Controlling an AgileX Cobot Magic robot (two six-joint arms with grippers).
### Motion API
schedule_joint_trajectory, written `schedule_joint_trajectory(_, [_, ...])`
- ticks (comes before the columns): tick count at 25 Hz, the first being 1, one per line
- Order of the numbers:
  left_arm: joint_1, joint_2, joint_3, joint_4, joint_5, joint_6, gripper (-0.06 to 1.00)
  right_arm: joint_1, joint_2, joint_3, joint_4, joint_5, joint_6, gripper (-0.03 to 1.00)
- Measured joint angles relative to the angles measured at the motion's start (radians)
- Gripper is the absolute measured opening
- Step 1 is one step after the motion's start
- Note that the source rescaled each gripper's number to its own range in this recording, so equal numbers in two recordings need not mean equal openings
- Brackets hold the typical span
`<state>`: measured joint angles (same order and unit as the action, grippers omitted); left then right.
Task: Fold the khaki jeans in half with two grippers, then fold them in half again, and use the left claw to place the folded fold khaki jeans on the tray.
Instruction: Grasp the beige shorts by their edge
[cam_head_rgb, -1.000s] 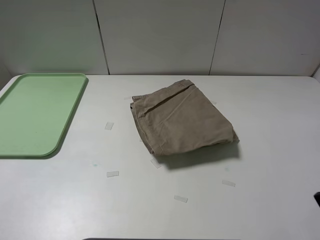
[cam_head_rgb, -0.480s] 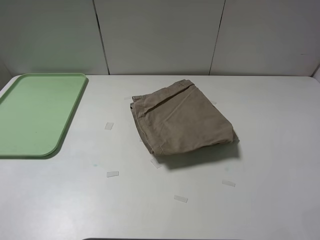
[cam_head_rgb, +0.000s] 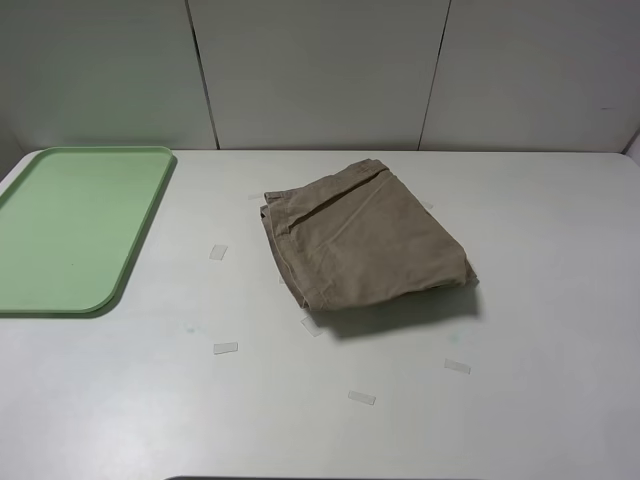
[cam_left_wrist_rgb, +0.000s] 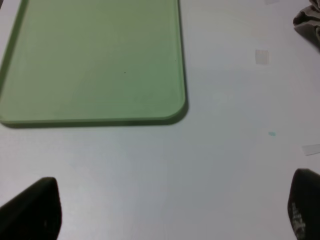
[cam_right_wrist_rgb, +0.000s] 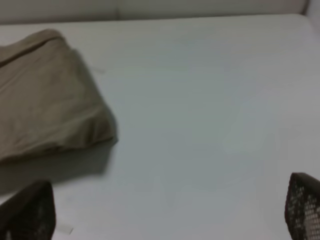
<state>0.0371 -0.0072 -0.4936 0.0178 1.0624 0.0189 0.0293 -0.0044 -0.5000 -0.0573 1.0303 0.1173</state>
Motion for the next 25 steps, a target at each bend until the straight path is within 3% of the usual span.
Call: schedule_joint_trajectory(25, [0.0, 0.0, 0.0, 0.0, 0.0, 0.001, 0.88, -0.025, 0.0, 0.0, 0.004, -0.002, -0.007, 1.0])
